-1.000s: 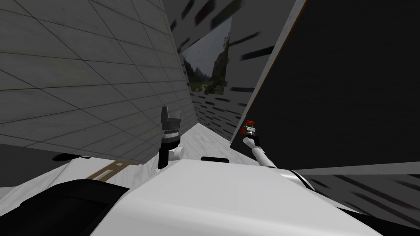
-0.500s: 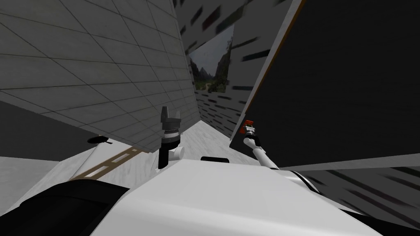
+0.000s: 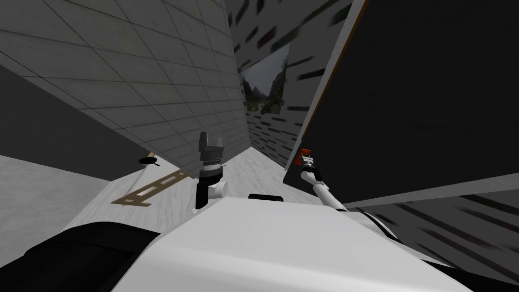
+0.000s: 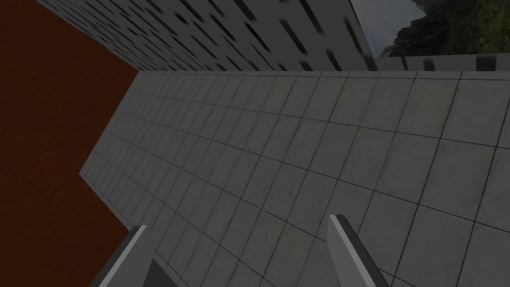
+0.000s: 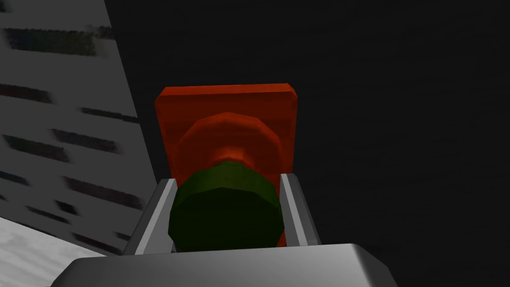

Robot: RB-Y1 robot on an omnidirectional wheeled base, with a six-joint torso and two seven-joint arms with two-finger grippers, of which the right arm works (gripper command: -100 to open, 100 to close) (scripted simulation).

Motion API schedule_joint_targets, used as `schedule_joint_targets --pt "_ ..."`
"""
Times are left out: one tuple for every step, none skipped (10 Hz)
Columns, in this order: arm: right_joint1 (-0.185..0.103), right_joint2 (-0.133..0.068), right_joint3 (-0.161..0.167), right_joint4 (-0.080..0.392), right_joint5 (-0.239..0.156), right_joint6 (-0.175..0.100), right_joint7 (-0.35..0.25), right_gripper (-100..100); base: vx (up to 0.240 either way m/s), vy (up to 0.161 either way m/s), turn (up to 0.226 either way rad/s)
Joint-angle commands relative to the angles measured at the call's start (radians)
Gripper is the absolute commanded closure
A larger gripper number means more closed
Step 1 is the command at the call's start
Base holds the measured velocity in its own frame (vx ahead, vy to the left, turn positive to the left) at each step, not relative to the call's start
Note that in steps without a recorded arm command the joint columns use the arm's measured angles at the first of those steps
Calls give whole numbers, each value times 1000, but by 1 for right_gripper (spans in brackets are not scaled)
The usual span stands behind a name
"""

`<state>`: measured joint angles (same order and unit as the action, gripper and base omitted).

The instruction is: Pull the door open

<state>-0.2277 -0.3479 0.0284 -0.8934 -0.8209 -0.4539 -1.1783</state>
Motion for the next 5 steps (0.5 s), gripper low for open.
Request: schedule_joint_targets --pt "5 -9 19 -10 4 1 -16 100 -165 -38 87" --pt "6 -11 23 -13 5 1 -20 100 -231 -42 111" --pt "10 -18 39 -22 8 2 -32 100 -210 -16 98" --pt "11 -21 44 -25 9 2 -37 100 -182 -56 71" --pt "14 -26 56 -31 12 3 -46 100 -178 -79 90"
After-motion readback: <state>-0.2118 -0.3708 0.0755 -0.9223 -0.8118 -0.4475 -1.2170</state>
